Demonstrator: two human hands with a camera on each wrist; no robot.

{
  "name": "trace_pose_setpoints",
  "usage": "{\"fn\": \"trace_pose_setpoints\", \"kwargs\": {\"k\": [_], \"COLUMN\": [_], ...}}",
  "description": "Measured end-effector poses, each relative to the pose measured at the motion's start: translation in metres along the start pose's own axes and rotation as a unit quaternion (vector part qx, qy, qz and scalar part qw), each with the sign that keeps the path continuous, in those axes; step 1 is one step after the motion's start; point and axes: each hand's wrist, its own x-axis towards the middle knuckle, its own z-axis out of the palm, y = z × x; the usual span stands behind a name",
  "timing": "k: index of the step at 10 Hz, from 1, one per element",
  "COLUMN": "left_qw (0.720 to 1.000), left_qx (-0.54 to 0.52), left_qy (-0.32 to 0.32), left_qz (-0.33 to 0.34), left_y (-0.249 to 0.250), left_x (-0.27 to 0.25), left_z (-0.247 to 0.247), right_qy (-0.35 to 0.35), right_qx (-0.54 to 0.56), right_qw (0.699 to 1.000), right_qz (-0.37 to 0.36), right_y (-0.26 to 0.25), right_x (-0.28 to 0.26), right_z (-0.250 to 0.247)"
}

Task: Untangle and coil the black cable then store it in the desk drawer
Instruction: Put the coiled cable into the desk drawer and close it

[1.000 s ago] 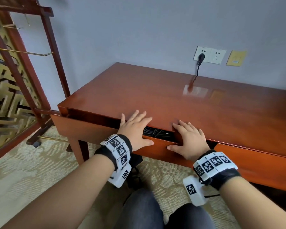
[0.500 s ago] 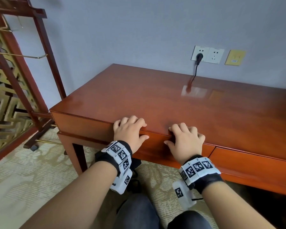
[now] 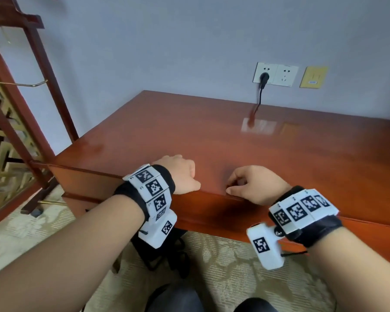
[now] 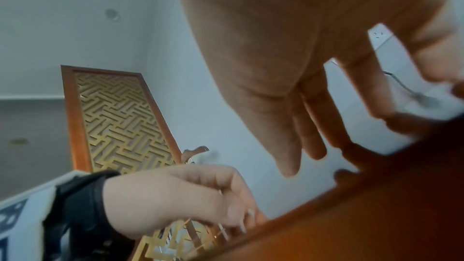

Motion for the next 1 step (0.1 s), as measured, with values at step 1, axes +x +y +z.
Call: {"fn": "trace_pose_setpoints", "kwargs": {"k": [1], "left_qw": [0.999], "left_qx": [0.020], "left_qy": [-0.044], "left_qz": [0.026], "left_y": [0.0047], "left_x": [0.0194], "left_z": [-0.0228], "right_qy": [-0.028], "right_qx": [0.019], "right_qw": [0.999], "right_qz": [0.001], "right_y": [-0.0016], "right_x": [0.0161], "right_z": [-0.0252]}}
